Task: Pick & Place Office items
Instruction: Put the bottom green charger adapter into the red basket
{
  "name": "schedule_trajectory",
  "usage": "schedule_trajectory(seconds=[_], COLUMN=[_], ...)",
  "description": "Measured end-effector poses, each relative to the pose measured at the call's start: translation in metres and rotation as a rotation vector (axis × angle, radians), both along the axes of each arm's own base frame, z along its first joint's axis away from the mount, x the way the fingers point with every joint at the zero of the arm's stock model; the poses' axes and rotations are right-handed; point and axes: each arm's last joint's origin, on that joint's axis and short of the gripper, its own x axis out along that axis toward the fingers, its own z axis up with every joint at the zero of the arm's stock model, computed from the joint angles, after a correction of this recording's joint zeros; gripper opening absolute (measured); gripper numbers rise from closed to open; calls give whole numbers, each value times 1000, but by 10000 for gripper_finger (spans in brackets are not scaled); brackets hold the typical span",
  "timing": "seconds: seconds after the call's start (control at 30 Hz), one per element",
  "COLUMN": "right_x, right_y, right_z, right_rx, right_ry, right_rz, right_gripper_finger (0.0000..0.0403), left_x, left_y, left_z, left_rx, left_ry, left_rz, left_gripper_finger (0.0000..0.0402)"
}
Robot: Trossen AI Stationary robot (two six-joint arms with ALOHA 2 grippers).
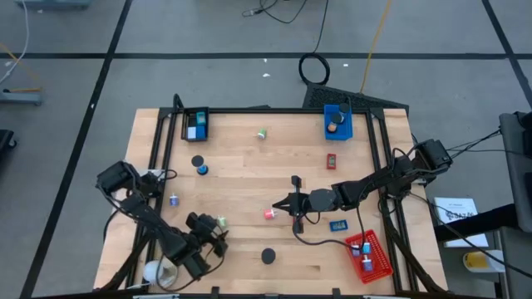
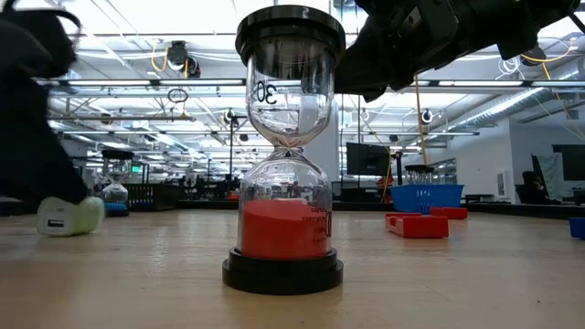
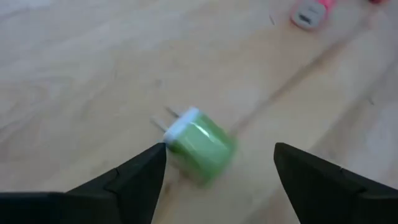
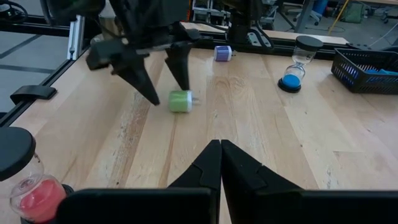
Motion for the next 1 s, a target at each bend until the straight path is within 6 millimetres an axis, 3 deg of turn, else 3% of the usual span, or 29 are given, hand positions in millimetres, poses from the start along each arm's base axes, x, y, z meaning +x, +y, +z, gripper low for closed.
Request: schedule_trajectory(seconds=[0.33, 0.7, 0.83, 1.0], right_x=[0, 0, 0, 3], right_y=[0, 0, 0, -11], right_z=[0, 0, 0, 2], right_rx=[0, 1, 44, 181], right_ry=[0, 0, 0, -32], right_rz=[0, 0, -16, -140], right_gripper_finger=[4, 4, 4, 5], left_x=[8, -2, -9, -18], left_y=[13, 5, -1, -8], left_z=[-13, -16, -15, -9], left_rx=[87, 81, 165, 404], left_ry=[90, 162, 138, -21], left_rz=[11, -47, -120, -231], left_gripper_finger=[266, 154, 136, 136])
